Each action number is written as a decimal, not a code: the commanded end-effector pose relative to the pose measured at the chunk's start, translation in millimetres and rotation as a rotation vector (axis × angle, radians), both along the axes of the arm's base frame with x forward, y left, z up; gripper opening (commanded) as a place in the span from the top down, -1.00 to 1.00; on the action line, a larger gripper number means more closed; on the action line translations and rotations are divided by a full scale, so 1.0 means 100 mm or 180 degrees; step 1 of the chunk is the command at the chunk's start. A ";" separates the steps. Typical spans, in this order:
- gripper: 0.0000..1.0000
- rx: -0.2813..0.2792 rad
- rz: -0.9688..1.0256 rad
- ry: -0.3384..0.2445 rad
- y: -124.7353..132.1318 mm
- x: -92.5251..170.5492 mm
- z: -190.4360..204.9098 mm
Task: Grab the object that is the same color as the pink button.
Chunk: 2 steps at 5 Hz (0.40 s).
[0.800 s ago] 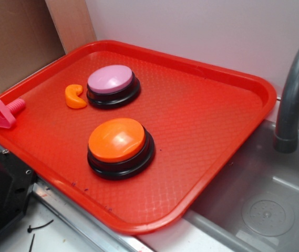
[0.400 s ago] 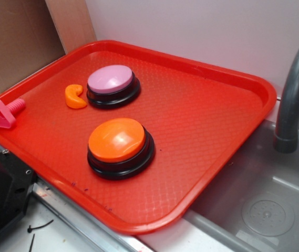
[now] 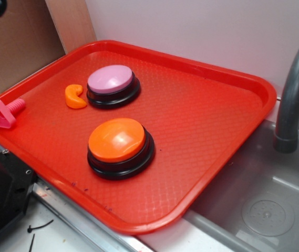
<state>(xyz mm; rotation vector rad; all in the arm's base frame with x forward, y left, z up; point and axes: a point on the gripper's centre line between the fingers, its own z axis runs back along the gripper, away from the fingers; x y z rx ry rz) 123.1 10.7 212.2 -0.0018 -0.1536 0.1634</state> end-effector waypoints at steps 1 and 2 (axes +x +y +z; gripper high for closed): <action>-1.00 0.0118 0.0518 0.0021 0.27 -0.05 -0.35; -1.00 0.0215 0.0798 0.0196 0.44 -0.05 -0.56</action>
